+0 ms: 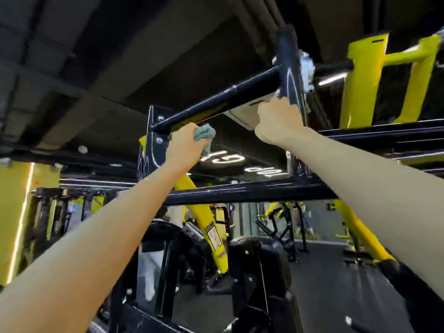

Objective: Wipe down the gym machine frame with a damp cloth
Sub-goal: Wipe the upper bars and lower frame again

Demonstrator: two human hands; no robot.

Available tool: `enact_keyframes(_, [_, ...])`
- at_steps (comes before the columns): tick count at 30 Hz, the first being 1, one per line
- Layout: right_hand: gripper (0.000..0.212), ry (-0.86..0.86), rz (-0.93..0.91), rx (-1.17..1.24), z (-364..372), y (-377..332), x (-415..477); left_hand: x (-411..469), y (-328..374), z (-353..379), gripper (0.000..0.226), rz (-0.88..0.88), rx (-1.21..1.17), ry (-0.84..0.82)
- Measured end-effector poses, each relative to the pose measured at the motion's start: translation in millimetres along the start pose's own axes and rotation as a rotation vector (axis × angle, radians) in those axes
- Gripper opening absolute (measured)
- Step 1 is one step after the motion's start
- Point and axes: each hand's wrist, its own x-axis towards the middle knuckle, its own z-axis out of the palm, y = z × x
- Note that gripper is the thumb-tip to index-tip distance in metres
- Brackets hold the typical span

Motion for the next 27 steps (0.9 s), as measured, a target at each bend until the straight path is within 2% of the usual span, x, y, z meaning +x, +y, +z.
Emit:
enact_keyframes(4, [0.045,-0.136,-0.001,-0.047,18.2,-29.1,18.8,25.3,-22.5,18.0,0.023,-0.022,-0.162,-0.026])
enact_keyframes(10, [0.038,-0.074,0.061,-0.186,18.1,-38.5,48.5,70.0,12.3,53.0,0.021,0.128,-0.348,0.015])
enact_keyframes(13, [0.038,-0.044,0.03,-0.24,21.8,-35.1,59.2,87.7,35.3,69.4,0.024,0.182,-0.318,0.096])
enact_keyframes(17, [0.046,0.056,0.025,-0.268,13.6,-17.1,85.3,115.9,61.7,77.8,0.035,0.2,-0.344,0.147])
enact_keyframes(22, [0.059,0.152,0.081,-0.222,16.5,4.5,120.9,147.2,85.4,105.6,0.032,0.283,-0.414,0.216])
enact_keyframes(24, [0.065,0.173,0.067,-0.286,24.6,10.3,128.3,151.2,78.1,114.0,0.03,0.308,-0.411,0.251])
enact_keyframes(25, [0.067,0.192,0.045,-0.343,28.8,13.0,130.4,155.8,65.5,115.7,0.03,0.268,-0.403,0.295])
enact_keyframes(27, [0.067,0.233,0.021,-0.446,36.8,18.8,130.2,166.6,33.0,117.5,0.029,0.043,-0.421,0.404])
